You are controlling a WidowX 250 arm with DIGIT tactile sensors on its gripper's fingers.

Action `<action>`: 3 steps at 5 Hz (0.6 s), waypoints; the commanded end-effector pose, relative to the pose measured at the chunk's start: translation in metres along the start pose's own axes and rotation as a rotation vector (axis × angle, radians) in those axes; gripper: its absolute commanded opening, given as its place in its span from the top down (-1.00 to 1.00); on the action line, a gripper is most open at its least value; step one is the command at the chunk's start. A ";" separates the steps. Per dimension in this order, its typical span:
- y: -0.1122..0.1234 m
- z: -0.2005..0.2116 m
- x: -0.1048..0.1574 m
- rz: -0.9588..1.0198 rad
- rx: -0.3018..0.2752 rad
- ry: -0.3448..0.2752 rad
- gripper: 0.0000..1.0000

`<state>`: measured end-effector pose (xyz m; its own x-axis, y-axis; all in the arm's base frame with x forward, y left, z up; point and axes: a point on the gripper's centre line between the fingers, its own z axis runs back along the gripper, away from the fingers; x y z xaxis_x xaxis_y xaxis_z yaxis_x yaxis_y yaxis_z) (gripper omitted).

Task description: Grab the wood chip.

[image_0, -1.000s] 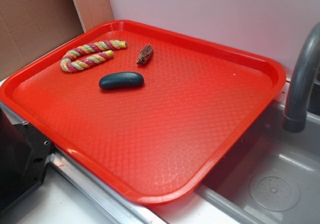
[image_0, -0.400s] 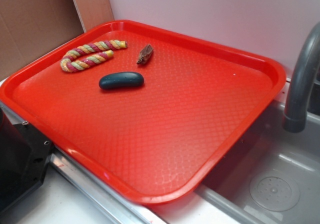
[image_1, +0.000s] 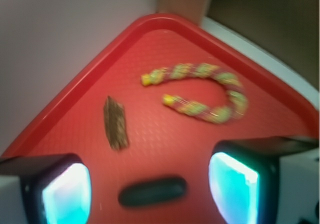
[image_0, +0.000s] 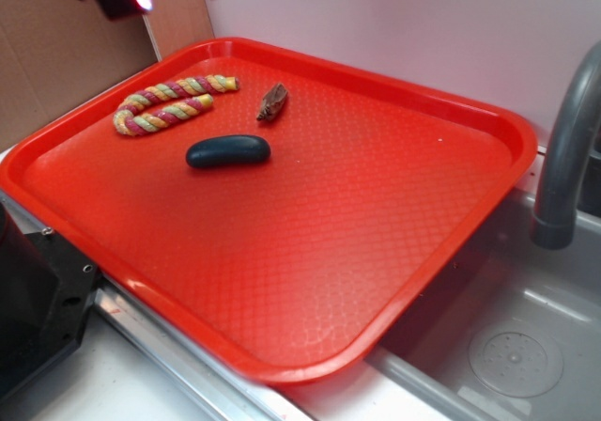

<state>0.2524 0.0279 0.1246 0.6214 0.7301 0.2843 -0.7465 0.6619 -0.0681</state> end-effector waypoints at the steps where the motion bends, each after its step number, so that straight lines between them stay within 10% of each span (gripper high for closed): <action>1: -0.017 -0.043 0.026 -0.016 -0.025 -0.033 -1.00; 3: -0.022 -0.082 0.018 -0.033 -0.014 -0.005 -1.00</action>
<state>0.2956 0.0299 0.0397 0.6653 0.6993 0.2615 -0.7149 0.6976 -0.0466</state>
